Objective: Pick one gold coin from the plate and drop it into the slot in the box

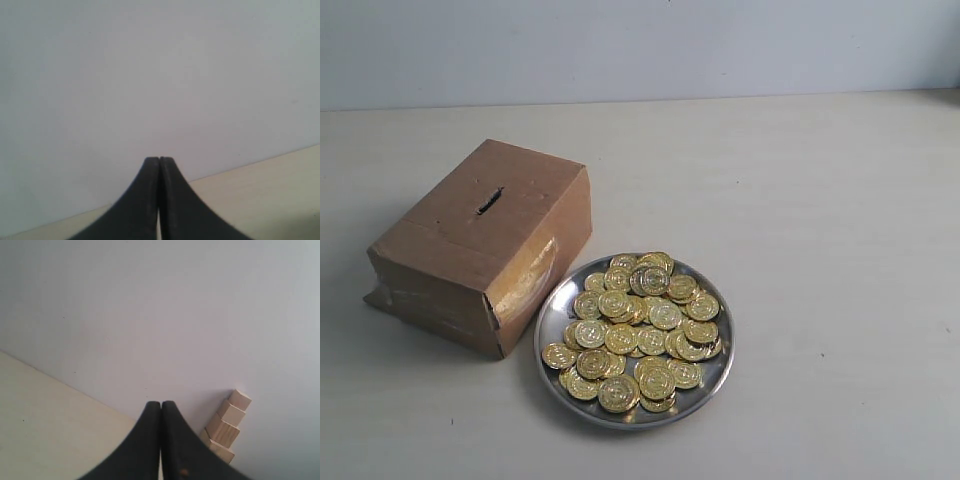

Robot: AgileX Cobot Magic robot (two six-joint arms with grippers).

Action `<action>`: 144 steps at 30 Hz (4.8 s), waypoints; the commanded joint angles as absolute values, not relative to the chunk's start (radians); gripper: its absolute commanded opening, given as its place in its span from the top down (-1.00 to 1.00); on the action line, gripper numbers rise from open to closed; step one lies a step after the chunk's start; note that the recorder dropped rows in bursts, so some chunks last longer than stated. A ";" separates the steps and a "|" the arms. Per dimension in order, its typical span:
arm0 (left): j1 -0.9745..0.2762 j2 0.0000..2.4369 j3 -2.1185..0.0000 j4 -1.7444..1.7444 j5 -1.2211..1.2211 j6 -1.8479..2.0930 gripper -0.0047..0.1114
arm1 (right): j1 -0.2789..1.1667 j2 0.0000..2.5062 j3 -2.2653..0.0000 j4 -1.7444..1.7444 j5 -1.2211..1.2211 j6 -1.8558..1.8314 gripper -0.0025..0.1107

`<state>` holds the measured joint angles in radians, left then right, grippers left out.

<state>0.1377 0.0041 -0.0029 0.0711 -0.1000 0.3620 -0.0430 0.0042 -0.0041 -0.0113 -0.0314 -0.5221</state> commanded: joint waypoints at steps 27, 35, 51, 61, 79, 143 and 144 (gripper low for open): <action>0.139 0.000 0.000 -0.041 0.215 0.361 0.92 | -0.046 0.000 0.000 -0.007 -0.032 -0.523 0.96; 0.138 0.000 0.000 -0.041 0.350 0.363 0.92 | -0.046 0.000 0.000 -0.007 -0.032 -0.523 0.96; 0.045 0.000 0.000 -0.041 0.352 0.363 0.92 | -0.046 0.000 0.000 0.000 -0.032 -0.523 0.96; 0.045 0.000 0.000 -0.041 0.355 0.361 0.92 | -0.046 0.000 0.000 0.000 -0.032 -0.523 0.96; 0.048 0.000 0.000 -0.041 0.337 0.363 0.92 | -0.046 0.000 0.000 0.013 0.252 -0.288 0.96; 0.048 0.000 0.000 -0.172 0.348 0.240 0.92 | -0.046 0.000 0.000 0.029 0.256 -0.130 0.96; 0.048 0.000 0.000 -0.172 0.348 0.240 0.92 | -0.046 0.000 0.000 0.029 0.256 -0.130 0.96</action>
